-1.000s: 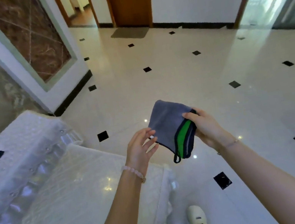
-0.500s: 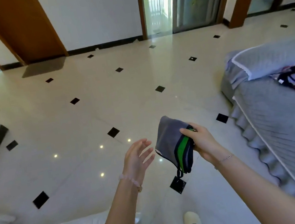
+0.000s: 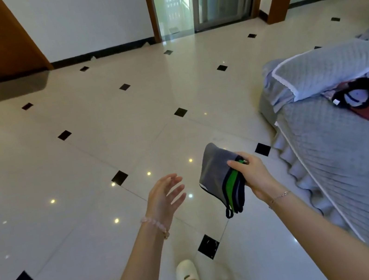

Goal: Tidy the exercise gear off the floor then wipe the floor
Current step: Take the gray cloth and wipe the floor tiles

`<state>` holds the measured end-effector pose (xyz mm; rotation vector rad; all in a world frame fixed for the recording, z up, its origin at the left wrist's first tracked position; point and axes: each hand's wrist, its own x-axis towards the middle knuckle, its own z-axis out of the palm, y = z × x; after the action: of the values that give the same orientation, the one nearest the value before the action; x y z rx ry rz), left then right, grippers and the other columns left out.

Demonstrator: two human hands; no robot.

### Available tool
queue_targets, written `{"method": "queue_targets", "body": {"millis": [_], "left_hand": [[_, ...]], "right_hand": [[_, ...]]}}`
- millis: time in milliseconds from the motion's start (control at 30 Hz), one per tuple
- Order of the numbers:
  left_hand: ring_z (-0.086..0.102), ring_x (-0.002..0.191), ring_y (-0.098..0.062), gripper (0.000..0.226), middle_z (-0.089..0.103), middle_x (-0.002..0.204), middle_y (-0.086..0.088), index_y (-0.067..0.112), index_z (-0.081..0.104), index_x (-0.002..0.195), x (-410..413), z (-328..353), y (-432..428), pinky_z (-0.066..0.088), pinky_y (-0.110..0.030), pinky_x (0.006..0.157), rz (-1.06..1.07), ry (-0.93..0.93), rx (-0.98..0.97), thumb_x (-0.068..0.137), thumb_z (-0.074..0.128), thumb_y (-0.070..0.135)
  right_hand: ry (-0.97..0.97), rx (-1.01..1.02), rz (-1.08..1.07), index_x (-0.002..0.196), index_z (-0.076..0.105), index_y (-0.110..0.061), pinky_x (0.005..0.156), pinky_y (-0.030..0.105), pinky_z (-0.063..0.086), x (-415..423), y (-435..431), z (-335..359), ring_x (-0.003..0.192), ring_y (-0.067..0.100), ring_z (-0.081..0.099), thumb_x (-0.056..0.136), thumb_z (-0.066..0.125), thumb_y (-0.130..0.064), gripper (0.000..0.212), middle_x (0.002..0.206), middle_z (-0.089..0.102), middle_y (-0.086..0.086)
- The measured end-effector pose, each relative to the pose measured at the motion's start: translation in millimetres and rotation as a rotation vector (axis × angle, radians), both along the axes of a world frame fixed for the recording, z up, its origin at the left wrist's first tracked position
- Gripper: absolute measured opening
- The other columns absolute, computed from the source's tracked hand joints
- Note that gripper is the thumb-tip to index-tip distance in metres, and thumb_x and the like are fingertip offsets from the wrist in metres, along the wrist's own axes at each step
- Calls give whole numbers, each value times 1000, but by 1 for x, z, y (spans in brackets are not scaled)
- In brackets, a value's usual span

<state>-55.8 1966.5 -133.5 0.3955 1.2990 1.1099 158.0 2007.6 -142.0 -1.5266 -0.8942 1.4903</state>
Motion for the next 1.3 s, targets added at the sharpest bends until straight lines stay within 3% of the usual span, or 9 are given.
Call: {"method": "queue_targets", "body": {"millis": [233,633,867,1133,1300], "left_hand": [[61,94,-24,17,64,99,-7,12,61,98,-27,-14,80,51,-35,76,4,-20,-10,97,46,19],[60,88,-22,15,64,94,-5,12,61,92,-127,-22,260,50,-35,76,-40,-31,-63,96,46,14],[61,87,-22,15,64,94,-6,11,61,92,-173,-31,324,50,-34,73,31,-28,-123,95,47,14],[60,87,-22,15,64,95,-7,10,61,95,-223,-43,382,51,-35,75,116,-20,-156,96,46,13],[61,85,-22,15,65,94,-7,10,60,95,-258,-47,426,51,-35,74,139,-3,-162,96,45,13]], "right_hand": [[-40,-32,-16,101,66,-15,82,39,52,-20,69,-20,96,29,63,89,61,-11,13,102,67,16],[-128,-93,-94,106,64,-12,70,29,49,-98,237,-28,88,24,61,91,58,-10,16,93,65,9],[-156,-112,-64,107,63,-13,78,34,51,-138,319,-42,95,28,60,91,59,-11,17,100,64,13],[-203,-143,-33,107,60,-10,70,29,50,-180,400,-62,90,25,58,91,58,-11,16,95,62,11],[-217,-171,-41,107,57,-12,76,34,46,-204,444,-75,93,25,56,92,57,-11,15,97,59,9]]}}
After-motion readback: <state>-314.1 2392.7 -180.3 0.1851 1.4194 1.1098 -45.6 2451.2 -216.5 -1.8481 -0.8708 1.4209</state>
